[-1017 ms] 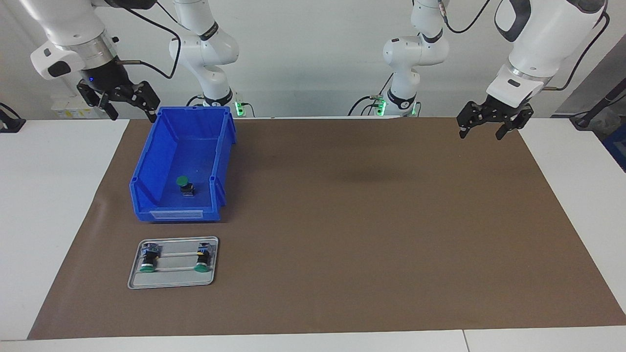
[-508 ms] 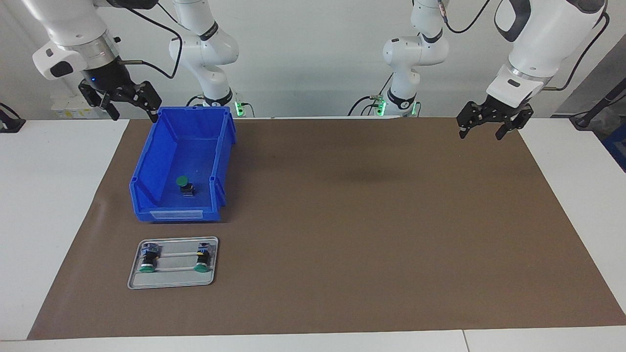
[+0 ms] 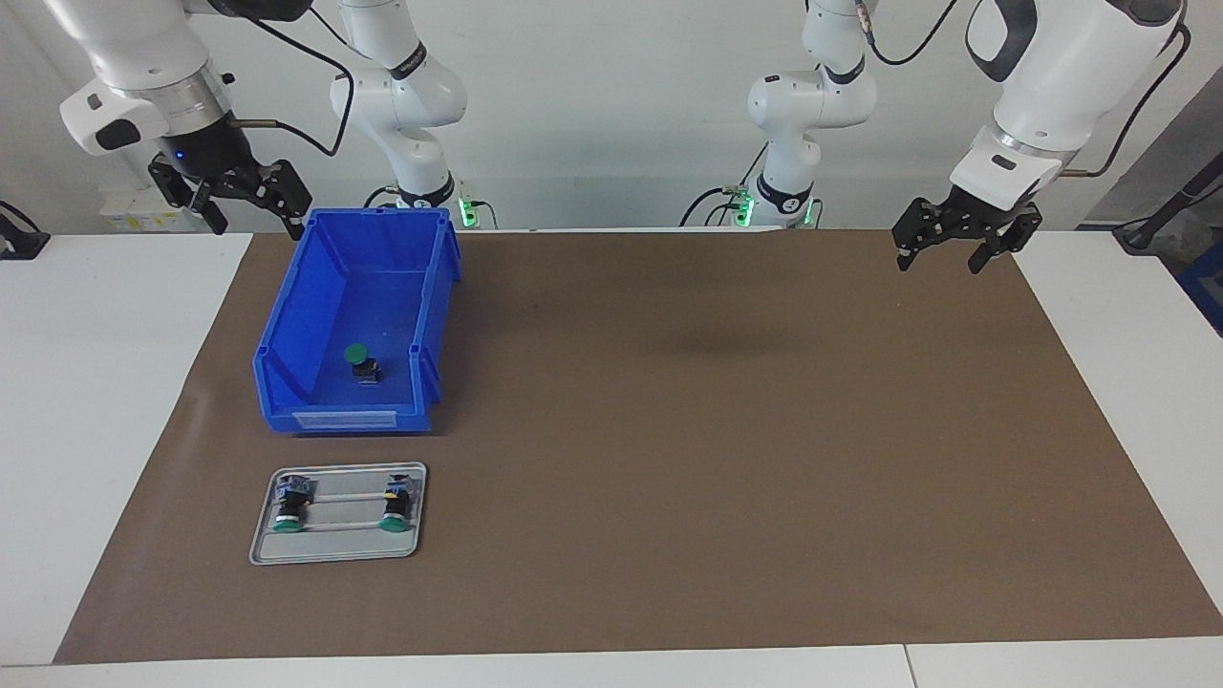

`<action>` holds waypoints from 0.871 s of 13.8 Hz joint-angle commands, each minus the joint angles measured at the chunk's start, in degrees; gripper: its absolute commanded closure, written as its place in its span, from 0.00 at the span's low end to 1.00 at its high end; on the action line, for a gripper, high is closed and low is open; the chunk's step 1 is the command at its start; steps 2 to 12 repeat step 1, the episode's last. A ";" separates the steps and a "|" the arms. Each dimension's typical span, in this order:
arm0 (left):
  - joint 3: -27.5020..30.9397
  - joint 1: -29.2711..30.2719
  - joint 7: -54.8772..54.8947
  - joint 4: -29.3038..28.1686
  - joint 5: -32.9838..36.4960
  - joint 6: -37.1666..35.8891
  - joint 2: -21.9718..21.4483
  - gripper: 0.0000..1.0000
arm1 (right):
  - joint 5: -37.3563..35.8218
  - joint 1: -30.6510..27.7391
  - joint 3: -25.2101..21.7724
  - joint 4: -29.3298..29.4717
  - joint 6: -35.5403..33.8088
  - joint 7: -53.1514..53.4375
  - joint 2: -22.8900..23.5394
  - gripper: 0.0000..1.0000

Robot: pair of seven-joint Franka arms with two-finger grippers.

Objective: Place and press button with both arms

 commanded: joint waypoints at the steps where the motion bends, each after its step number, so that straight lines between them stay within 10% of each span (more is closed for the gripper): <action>1: -0.35 0.49 0.50 -1.94 0.77 0.64 -1.61 0.00 | -0.79 -0.70 1.08 -0.45 0.00 0.56 -0.31 0.00; 12: -0.35 0.49 0.50 -1.94 0.77 0.64 -1.61 0.00 | -0.79 -0.70 1.08 -0.45 0.00 0.56 -0.31 0.00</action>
